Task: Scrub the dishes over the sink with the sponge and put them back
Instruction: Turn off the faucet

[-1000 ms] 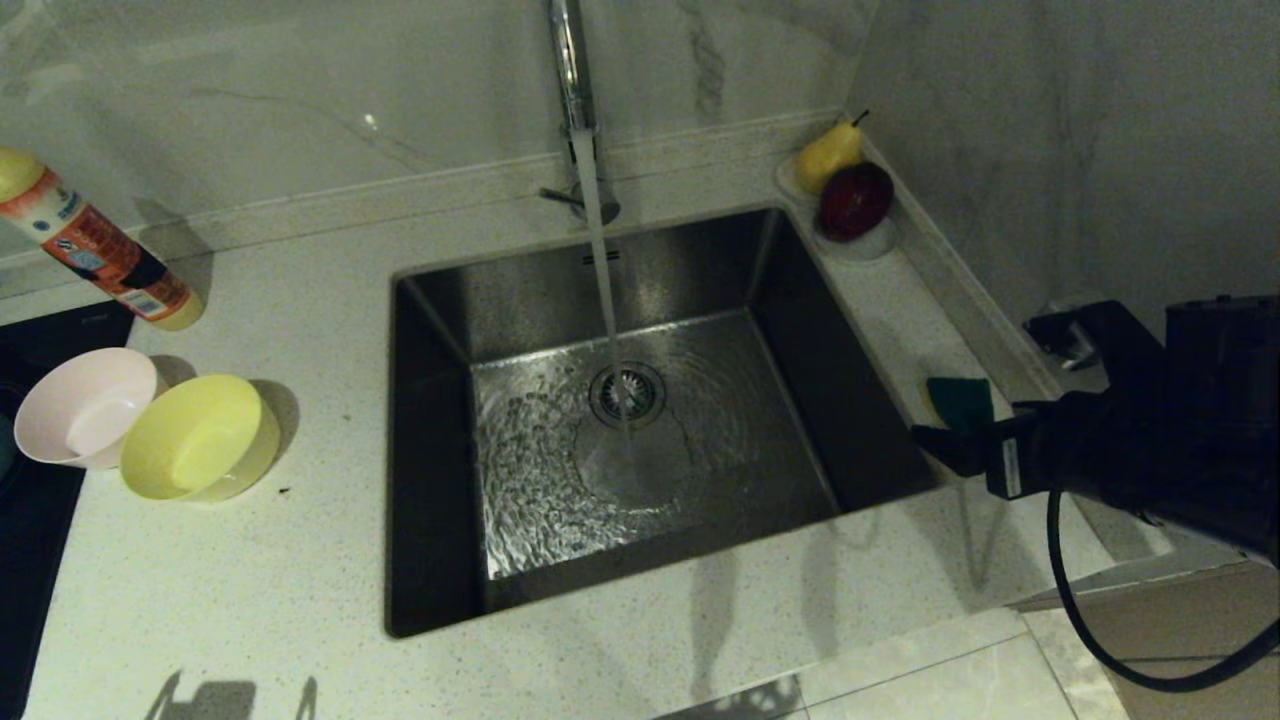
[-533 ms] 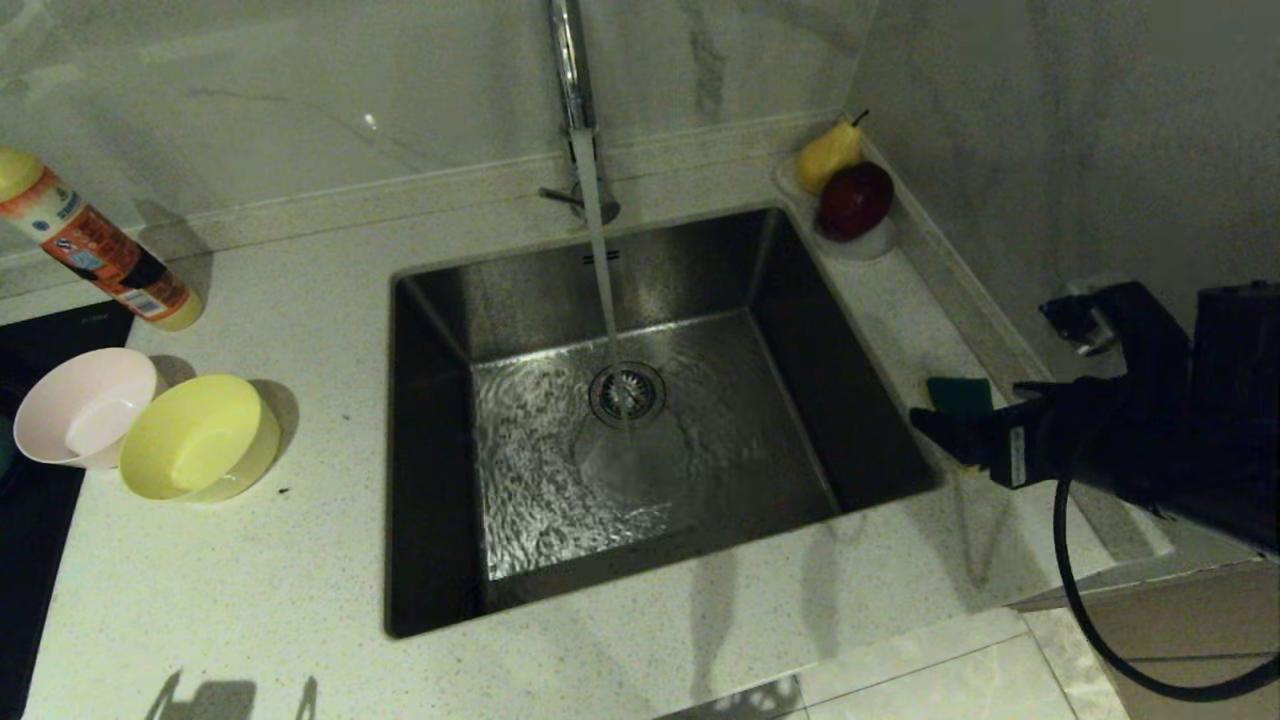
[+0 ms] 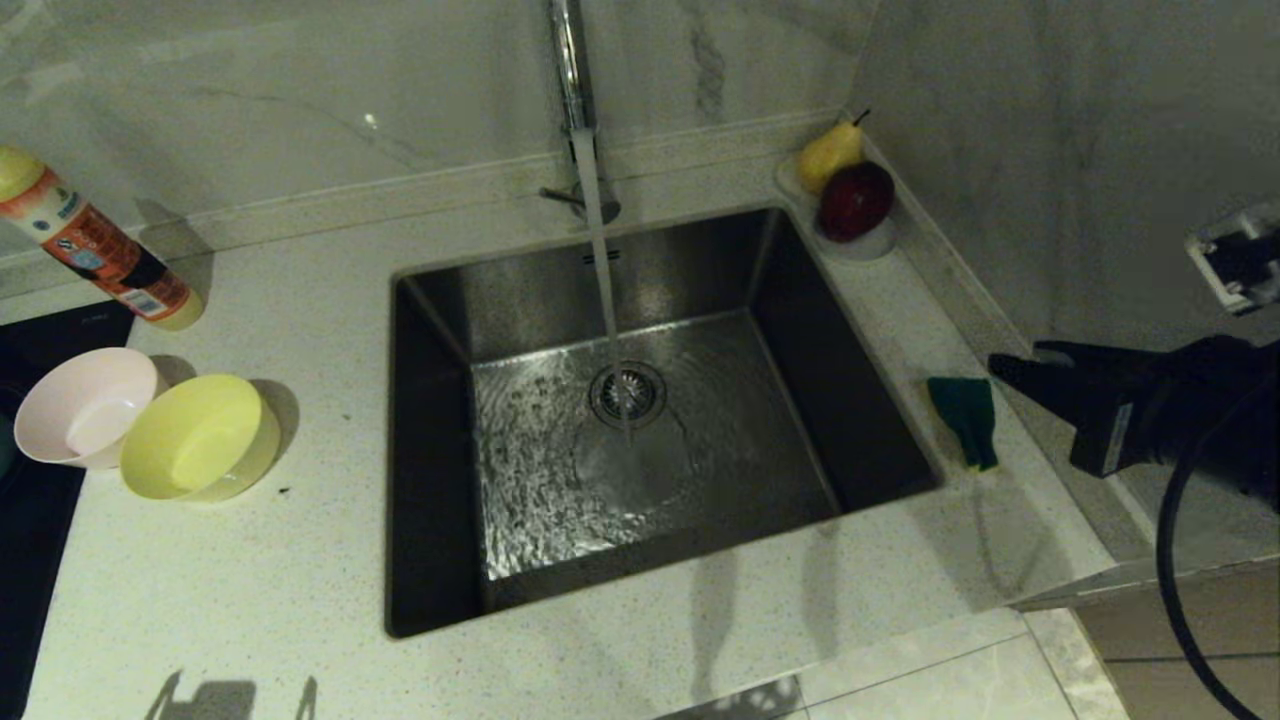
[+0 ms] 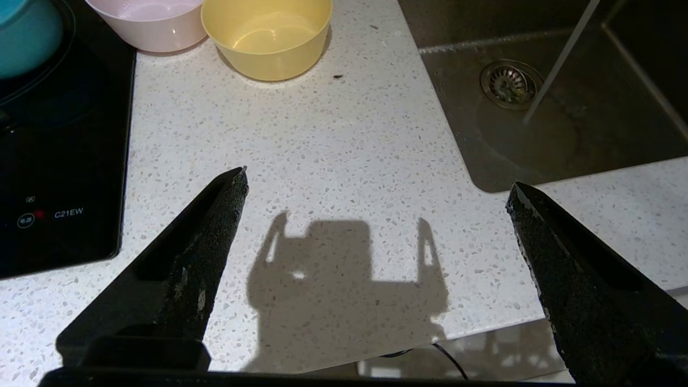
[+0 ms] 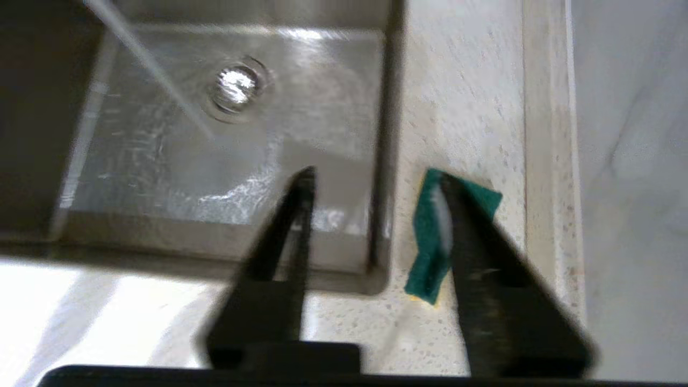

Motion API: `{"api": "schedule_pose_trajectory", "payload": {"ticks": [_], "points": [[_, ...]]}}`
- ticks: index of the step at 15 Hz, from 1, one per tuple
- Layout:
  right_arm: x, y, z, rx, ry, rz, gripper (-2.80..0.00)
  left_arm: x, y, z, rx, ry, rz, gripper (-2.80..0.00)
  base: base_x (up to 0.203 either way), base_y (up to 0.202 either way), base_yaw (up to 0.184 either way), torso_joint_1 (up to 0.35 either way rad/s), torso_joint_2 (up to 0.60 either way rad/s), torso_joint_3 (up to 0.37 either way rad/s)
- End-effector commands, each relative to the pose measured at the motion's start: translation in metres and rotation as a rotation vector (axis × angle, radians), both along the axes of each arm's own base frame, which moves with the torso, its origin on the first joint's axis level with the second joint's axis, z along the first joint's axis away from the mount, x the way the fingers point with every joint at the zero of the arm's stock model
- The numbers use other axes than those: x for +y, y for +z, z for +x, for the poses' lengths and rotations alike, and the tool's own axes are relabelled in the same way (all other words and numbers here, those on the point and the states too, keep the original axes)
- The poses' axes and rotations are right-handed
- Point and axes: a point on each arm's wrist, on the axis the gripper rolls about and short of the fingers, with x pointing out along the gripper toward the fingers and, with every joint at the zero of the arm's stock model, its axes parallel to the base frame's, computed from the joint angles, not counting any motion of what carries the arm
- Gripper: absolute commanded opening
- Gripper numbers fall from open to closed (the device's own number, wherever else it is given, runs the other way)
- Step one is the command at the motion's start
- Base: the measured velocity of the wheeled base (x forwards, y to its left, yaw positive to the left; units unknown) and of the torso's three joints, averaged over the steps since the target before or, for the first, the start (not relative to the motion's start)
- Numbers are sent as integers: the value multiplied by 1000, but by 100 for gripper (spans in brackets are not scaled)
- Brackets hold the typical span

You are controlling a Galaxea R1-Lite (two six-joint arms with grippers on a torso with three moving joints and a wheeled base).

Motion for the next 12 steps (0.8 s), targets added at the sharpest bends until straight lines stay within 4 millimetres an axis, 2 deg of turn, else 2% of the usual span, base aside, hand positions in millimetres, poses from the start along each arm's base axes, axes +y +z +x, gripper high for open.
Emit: {"api": "schedule_pose_trajectory", "payload": {"ticks": [1, 5, 8, 12], "points": [[-16, 5, -44, -91, 50, 17, -280, 0, -11, 3, 41, 1, 0, 0, 0, 0, 0, 0, 0, 0], [-41, -23, -102, -146, 79, 17, -280, 0, -11, 3, 41, 1, 0, 0, 0, 0, 0, 0, 0, 0], [-58, -49, -136, -189, 6, 21, -280, 0, -11, 3, 39, 1, 0, 0, 0, 0, 0, 0, 0, 0], [-67, -87, -168, -216, -102, 12, -280, 0, -11, 3, 41, 1, 0, 0, 0, 0, 0, 0, 0, 0]]}}
